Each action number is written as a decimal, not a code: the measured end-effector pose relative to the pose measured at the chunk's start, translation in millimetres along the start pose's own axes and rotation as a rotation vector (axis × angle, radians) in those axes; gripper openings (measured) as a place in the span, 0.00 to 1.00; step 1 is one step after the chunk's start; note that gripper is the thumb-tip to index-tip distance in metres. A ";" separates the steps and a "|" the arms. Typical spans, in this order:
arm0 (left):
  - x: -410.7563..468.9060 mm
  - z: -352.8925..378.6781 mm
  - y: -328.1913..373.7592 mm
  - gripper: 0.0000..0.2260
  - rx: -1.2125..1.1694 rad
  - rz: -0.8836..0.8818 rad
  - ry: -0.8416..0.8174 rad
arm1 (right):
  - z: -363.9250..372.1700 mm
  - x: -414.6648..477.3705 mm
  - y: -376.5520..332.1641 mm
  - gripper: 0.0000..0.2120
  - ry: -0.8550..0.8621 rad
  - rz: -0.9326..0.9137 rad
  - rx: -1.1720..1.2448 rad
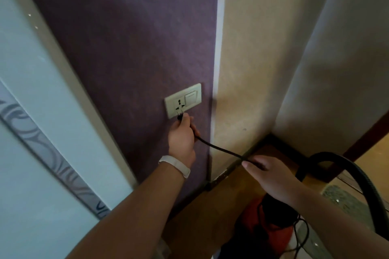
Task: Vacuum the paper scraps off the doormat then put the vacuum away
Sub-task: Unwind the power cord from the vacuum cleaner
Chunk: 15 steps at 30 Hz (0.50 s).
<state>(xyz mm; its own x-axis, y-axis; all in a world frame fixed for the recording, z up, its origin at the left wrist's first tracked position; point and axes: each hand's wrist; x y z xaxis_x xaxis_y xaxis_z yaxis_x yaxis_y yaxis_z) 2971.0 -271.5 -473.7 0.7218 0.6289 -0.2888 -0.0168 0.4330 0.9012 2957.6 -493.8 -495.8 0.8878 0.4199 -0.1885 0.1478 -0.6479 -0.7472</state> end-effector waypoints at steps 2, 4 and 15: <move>5.7 3.9 -1.1 0.11 -0.015 0.010 0.004 | -0.7 2.8 -0.5 0.16 0.014 -0.015 -0.013; 9.8 7.8 -0.4 0.11 -0.024 0.019 0.008 | -4.1 6.5 -3.3 0.17 0.038 -0.033 -0.009; 10.8 25.6 9.0 0.11 -0.131 -0.009 0.127 | -18.3 15.3 -8.6 0.19 0.139 -0.053 0.033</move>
<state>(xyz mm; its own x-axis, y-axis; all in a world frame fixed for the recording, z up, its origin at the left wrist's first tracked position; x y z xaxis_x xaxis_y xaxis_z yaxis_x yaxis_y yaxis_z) 2996.4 -277.3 -460.5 0.6292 0.6978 -0.3424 -0.1068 0.5139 0.8512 2977.9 -493.4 -480.6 0.9312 0.3596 -0.0596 0.1842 -0.6052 -0.7745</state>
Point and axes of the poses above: each hand's wrist, its own x-axis towards the middle knuckle, its own z-axis out of the palm, y = z × x, and after that the axes turned 1 degree about z, right-handed
